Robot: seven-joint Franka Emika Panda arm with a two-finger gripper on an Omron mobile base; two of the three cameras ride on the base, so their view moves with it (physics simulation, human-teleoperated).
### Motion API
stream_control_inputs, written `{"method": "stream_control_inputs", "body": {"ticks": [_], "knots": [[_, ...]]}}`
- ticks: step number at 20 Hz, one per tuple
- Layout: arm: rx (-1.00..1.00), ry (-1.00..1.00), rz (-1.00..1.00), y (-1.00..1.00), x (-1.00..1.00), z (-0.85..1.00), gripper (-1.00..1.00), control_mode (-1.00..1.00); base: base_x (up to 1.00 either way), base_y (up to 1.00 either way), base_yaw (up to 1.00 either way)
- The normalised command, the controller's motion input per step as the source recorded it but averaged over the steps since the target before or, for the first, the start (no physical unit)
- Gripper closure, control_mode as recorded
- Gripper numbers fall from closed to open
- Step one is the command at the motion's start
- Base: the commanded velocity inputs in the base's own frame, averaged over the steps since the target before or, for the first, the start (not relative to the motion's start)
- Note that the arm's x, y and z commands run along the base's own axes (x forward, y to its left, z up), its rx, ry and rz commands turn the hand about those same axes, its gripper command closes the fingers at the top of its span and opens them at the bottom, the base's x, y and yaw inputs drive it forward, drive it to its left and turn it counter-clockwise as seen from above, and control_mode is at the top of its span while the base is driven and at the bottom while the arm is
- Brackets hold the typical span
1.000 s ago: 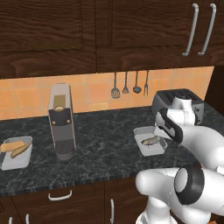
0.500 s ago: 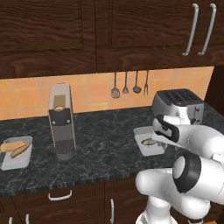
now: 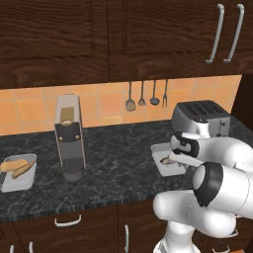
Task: Take the meat container that has the fish and place it on the second highest rack of the freezer. Then take the vegetable container that has the sweet potato and squash and place it on the highest rack of the freezer.
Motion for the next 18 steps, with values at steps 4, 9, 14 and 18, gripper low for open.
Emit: {"method": "stream_control_inputs", "body": {"ticks": [4, 9, 14, 18], "knots": [[0.0, 0.0, 0.0, 0.0, 0.0, 0.0, 1.0, -1.0, 0.0, 0.0, 0.0], [0.0, 0.0, 0.0, 0.0, -0.07, 0.0, 1.0, -1.0, 0.0, 0.0, 0.0], [0.0, -0.26, 0.0, 0.0, -0.63, 0.57, 1.0, -1.0, 0.0, 0.0, 0.0], [0.0, -0.29, -0.08, 0.23, -0.7, 1.0, 1.0, -1.0, 0.0, 0.0, 0.0]]}}
